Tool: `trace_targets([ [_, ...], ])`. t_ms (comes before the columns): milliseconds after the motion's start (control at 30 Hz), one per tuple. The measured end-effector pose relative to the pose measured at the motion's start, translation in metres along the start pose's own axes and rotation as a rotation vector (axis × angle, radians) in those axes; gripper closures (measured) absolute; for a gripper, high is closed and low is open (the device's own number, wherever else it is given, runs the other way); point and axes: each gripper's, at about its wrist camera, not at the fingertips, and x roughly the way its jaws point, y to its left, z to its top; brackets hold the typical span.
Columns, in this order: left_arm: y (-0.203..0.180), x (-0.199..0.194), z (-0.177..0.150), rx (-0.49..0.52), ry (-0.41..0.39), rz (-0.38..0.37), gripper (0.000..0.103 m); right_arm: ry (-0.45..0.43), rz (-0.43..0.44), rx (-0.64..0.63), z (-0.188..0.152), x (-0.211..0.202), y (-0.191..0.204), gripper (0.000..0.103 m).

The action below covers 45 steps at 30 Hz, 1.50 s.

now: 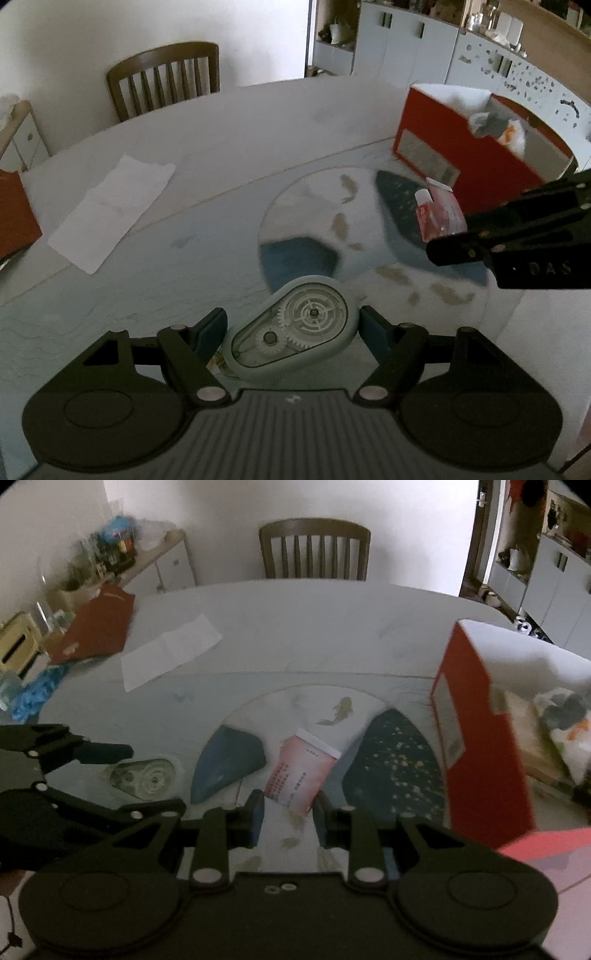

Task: Organize objects
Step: 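Carry the tape dispenser and pink packet over the red shoebox with both tools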

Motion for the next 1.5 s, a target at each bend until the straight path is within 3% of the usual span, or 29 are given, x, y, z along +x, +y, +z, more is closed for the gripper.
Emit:
trace_targets([
  [300, -0.052, -0.019, 0.024, 0.023, -0.054, -0.021, 0.026, -0.081, 0.011, -0.001, -0.007, -0.049, -0.035, 0.076],
  [633, -0.121, -0.018, 0.062, 0.082, -0.103, -0.035, 0.026, -0.14, -0.009, 0.029, -0.017, -0.082, -0.099, 0.076],
  [1167, -0.231, 0.011, 0.133, 0.216, -0.149, -0.073, 0.026, -0.189, -0.073, 0.093, -0.024, -0.106, -0.214, 0.076],
  [1500, -0.274, 0.052, 0.166, 0.275, -0.094, -0.075, 0.026, -0.186, -0.131, 0.141, -0.017, -0.096, -0.274, 0.076],
])
